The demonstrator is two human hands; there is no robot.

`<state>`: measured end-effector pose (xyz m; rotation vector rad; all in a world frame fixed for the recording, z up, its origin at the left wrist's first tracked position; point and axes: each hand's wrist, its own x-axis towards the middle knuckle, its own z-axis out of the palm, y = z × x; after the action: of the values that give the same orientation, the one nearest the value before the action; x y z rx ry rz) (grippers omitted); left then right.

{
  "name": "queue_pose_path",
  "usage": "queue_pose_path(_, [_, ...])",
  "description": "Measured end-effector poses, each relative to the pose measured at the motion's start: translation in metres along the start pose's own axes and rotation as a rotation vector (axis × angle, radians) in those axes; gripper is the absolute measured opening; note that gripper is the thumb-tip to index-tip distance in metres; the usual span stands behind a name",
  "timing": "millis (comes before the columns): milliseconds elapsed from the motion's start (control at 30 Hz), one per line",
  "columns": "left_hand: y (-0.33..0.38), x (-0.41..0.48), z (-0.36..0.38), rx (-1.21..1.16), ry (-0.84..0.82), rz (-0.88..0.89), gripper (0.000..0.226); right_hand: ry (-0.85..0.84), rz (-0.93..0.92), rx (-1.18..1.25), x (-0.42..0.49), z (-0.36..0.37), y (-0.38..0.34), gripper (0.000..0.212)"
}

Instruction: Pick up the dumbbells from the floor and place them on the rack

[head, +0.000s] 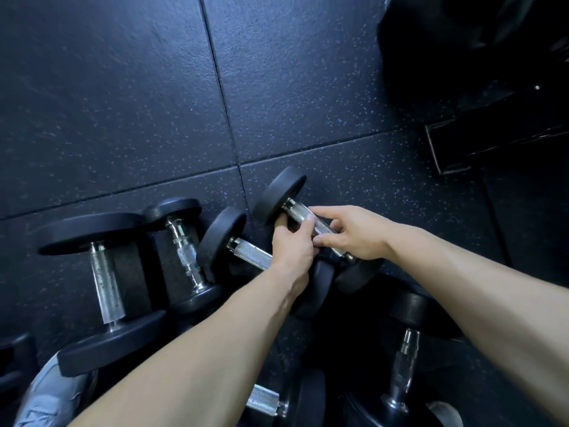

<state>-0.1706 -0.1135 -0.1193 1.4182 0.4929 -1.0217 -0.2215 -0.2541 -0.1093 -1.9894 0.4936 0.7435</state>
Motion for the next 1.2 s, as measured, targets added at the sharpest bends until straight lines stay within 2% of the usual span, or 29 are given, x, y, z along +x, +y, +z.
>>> queue_pose_path(67, [0.009,-0.007,0.005,0.018,-0.031,0.049,0.025,0.061,-0.015,0.086,-0.012,0.000,-0.001,0.054])
queue_pose_path(167, [0.028,-0.028,0.014,0.047,-0.091,0.076,0.015,0.170,-0.001,0.084,-0.037,-0.010,-0.010,0.053])
queue_pose_path(333, [0.078,-0.082,0.027,0.114,-0.254,0.149,0.022,0.314,0.052,0.113,-0.097,-0.037,-0.055,0.066])
queue_pose_path(433, [0.116,-0.123,0.034,0.249,-0.326,0.188,0.030,0.396,0.065,0.202,-0.146,-0.047,-0.092,0.065])
queue_pose_path(567, [0.165,-0.187,0.043,0.482,-0.429,0.261,0.029,0.494,0.095,0.337,-0.223,-0.057,-0.146,0.066])
queue_pose_path(700, [0.210,-0.264,0.069,0.675,-0.543,0.294,0.037,0.575,0.119,0.496,-0.310,-0.070,-0.197,0.057])
queue_pose_path(800, [0.234,-0.326,0.098,0.769,-0.623,0.325,0.039,0.656,0.131,0.628,-0.381,-0.089,-0.234,0.050])
queue_pose_path(933, [0.256,-0.406,0.153,0.843,-0.763,0.373,0.024,0.797,0.132,0.760,-0.468,-0.114,-0.258,0.053])
queue_pose_path(1033, [0.267,-0.467,0.212,0.865,-0.896,0.380,0.023,0.945,0.115,0.826,-0.534,-0.144,-0.256,0.061])
queue_pose_path(1200, [0.270,-0.540,0.319,0.908,-1.074,0.364,0.020,1.162,0.118,0.855,-0.622,-0.200,-0.238,0.058])
